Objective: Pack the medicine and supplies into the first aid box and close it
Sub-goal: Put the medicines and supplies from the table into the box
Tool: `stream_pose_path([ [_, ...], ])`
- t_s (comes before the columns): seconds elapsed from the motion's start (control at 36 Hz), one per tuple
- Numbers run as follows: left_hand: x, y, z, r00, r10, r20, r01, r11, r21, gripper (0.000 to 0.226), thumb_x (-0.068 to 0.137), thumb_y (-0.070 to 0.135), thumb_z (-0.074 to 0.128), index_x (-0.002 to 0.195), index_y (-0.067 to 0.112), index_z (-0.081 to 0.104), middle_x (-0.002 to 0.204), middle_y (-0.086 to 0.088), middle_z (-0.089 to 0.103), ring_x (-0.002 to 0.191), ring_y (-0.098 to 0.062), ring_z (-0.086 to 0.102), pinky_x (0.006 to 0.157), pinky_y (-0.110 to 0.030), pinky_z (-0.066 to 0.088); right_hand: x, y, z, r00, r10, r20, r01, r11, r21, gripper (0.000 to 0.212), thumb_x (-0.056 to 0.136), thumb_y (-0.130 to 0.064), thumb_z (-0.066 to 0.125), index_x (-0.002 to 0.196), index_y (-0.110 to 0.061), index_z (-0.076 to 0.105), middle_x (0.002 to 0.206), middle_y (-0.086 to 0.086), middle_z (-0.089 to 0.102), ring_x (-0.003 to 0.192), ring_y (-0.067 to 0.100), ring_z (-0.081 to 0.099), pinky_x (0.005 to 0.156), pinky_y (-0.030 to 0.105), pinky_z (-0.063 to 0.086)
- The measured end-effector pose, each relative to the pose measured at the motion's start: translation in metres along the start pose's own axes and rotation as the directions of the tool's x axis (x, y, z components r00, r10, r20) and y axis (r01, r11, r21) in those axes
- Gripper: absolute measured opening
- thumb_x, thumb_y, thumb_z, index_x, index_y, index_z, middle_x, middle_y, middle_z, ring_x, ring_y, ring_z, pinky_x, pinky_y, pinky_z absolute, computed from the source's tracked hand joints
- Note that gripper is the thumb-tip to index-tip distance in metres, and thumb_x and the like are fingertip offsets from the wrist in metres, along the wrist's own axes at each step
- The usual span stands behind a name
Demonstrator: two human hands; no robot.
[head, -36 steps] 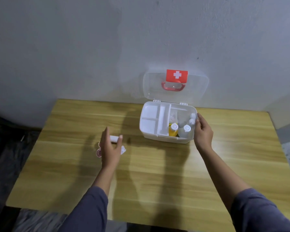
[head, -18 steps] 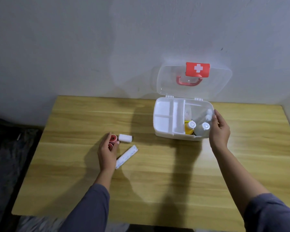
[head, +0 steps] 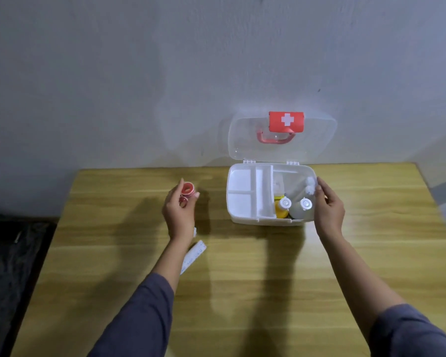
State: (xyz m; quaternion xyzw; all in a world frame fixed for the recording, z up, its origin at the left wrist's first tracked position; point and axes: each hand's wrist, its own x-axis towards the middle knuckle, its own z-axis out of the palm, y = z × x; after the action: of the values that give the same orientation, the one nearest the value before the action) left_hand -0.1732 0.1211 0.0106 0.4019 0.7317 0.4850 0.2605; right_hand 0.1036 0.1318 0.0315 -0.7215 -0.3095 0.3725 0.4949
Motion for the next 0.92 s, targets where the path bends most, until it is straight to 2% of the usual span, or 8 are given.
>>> stream_pose_path([
  [0.11,-0.002,0.043,0.039,0.971,0.14,0.195,-0.132,0.99,-0.053,0.049,0.077,0.007,0.072,0.123,0.007,0.057,0.11,-0.001,0.061,0.096,-0.012,0.058,0.078,0.0,0.041,0.003,0.0,-0.003,1.0,0.006,0.02,-0.006,1.0,0.006,0.031,0.094,-0.021,0.05,0.123,-0.018,0.06,0.125,0.003,0.063,0.113,0.014,0.058,0.102,0.032,0.044],
  [0.25,-0.004,0.063,0.081,0.894,0.17,0.414,-0.181,0.983,-0.012,0.053,0.076,0.005,0.071,0.126,0.008,0.055,0.123,-0.014,0.061,0.11,-0.026,0.059,0.099,-0.034,0.047,0.006,0.001,-0.006,0.999,0.004,0.041,-0.004,1.0,0.006,0.03,0.094,-0.02,0.05,0.121,-0.018,0.061,0.125,0.002,0.063,0.117,0.016,0.057,0.105,0.036,0.043],
  [0.39,-0.002,0.065,0.097,0.905,0.202,0.375,-0.235,0.971,0.043,0.048,0.078,0.002,0.068,0.124,0.005,0.056,0.12,-0.013,0.061,0.108,-0.027,0.057,0.097,-0.041,0.047,0.008,0.001,-0.008,0.998,-0.013,0.061,0.012,1.0,0.018,0.03,0.093,-0.016,0.05,0.121,-0.016,0.062,0.126,0.001,0.063,0.117,0.014,0.056,0.104,0.034,0.043],
  [0.5,-0.003,0.063,0.1,0.886,0.257,0.386,-0.317,0.944,0.097,0.046,0.081,0.005,0.064,0.126,0.007,0.054,0.122,-0.01,0.058,0.111,-0.024,0.053,0.096,-0.028,0.043,0.009,0.002,-0.009,0.997,-0.002,0.074,-0.001,0.999,0.046,0.03,0.093,-0.016,0.051,0.121,-0.017,0.062,0.126,-0.001,0.062,0.116,0.012,0.056,0.103,0.03,0.043],
  [0.67,-0.006,0.061,0.103,0.875,0.293,0.385,-0.383,0.906,0.181,0.045,0.086,0.01,0.06,0.13,0.007,0.05,0.126,-0.01,0.055,0.117,-0.024,0.047,0.097,-0.021,0.037,0.01,0.003,-0.011,0.996,-0.02,0.081,0.015,0.998,0.058,0.029,0.094,-0.013,0.049,0.12,-0.015,0.062,0.126,0.001,0.063,0.117,0.013,0.056,0.101,0.028,0.043],
  [0.72,-0.006,0.062,0.103,0.866,0.314,0.388,-0.412,0.889,0.199,0.045,0.086,0.01,0.06,0.13,0.005,0.05,0.124,-0.012,0.056,0.118,-0.026,0.045,0.098,-0.024,0.037,0.011,0.003,-0.011,0.996,-0.024,0.089,0.018,0.998,0.061,0.029,0.094,-0.013,0.05,0.12,-0.014,0.063,0.125,0.001,0.063,0.116,0.014,0.057,0.098,0.025,0.045],
  [0.83,-0.007,0.062,0.1,0.853,0.323,0.41,-0.428,0.882,0.197,0.045,0.085,0.009,0.062,0.129,0.004,0.051,0.123,-0.012,0.055,0.118,-0.026,0.045,0.101,-0.031,0.042,0.013,0.004,-0.013,0.995,-0.018,0.103,0.011,0.997,0.073,0.028,0.093,-0.016,0.051,0.119,-0.017,0.064,0.123,-0.002,0.064,0.113,0.012,0.059,0.081,0.004,0.046],
  [0.92,-0.008,0.059,0.096,0.85,0.335,0.406,-0.44,0.876,0.198,0.045,0.084,0.014,0.064,0.127,0.005,0.053,0.124,-0.011,0.055,0.118,-0.025,0.045,0.098,-0.034,0.046,0.015,0.003,-0.013,0.994,-0.018,0.105,0.011,0.997,0.07,0.028,0.093,-0.018,0.052,0.118,-0.018,0.064,0.123,-0.001,0.064,0.113,0.013,0.059,0.084,0.009,0.048],
])
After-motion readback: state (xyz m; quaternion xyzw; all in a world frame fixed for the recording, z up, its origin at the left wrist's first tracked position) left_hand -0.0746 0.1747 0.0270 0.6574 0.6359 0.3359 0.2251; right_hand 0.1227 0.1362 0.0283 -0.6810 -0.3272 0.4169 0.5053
